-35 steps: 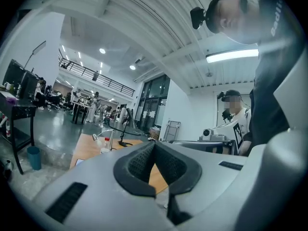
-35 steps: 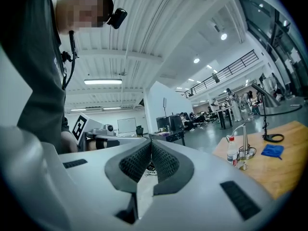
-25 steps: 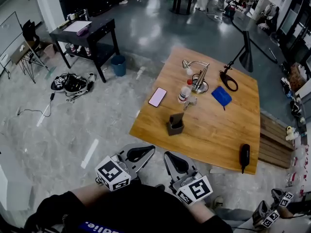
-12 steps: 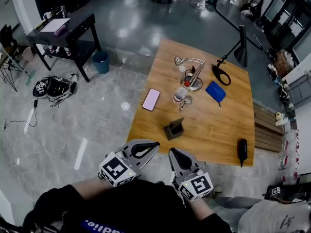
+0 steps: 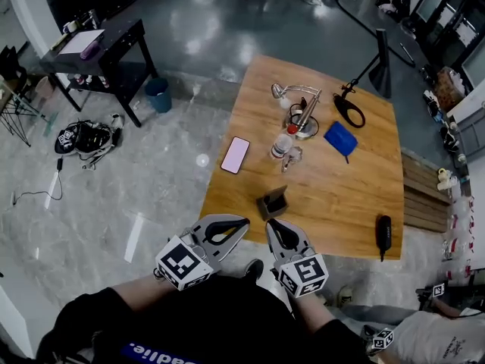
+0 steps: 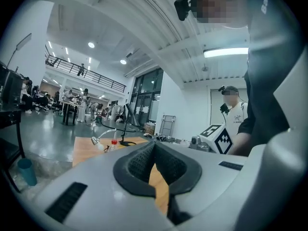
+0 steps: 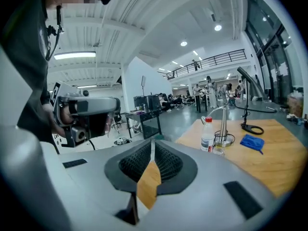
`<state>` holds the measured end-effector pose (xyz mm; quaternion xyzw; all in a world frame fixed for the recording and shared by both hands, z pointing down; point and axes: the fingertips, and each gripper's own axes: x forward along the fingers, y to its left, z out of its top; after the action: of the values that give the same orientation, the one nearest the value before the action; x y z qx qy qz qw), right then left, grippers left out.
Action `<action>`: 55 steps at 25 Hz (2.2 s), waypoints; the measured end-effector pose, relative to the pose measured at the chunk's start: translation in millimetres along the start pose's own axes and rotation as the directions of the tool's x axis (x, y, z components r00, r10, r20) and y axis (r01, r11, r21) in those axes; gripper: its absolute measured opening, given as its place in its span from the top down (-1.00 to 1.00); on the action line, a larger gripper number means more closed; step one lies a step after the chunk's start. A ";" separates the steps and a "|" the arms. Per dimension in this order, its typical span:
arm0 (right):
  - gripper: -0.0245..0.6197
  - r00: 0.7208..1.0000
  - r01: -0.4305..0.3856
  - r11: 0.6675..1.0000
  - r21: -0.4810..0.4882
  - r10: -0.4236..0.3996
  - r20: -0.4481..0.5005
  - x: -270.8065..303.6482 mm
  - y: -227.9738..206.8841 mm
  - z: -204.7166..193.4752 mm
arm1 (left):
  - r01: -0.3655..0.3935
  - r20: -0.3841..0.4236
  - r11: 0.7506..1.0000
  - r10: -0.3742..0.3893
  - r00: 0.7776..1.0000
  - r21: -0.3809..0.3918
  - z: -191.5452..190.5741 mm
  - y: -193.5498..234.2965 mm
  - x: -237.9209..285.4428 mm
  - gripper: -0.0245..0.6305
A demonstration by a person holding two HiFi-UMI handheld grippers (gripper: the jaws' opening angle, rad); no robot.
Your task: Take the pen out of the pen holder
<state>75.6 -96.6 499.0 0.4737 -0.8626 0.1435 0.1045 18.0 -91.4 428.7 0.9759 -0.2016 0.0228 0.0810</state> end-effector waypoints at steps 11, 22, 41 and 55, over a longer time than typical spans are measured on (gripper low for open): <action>0.68 0.982 0.084 0.992 -0.097 -0.099 -0.163 56.9 -54.3 -54.3 | -0.080 -0.033 0.997 0.080 0.996 -0.015 -9.3 15.5 5.5 0.91; 0.68 0.936 0.140 0.978 -0.154 -0.182 -0.301 89.4 -81.1 -99.6 | -0.081 -0.052 0.996 0.080 0.995 -0.024 -8.9 20.5 3.0 0.91; 0.73 0.938 0.191 0.970 -0.152 -0.226 -0.261 88.9 -85.5 -88.5 | -0.067 -0.073 0.997 0.066 0.995 -0.025 -21.4 23.0 -4.0 0.91; 0.73 0.976 0.190 0.973 -0.130 -0.202 -0.084 28.7 -67.6 -4.4 | -0.013 -0.028 1.000 0.012 1.000 -0.025 -7.7 4.6 15.2 0.91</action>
<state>117.9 -152.1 522.3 0.5419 -0.8126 0.1027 0.1881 30.1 -100.1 438.2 0.9730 -0.2068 0.0345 0.0961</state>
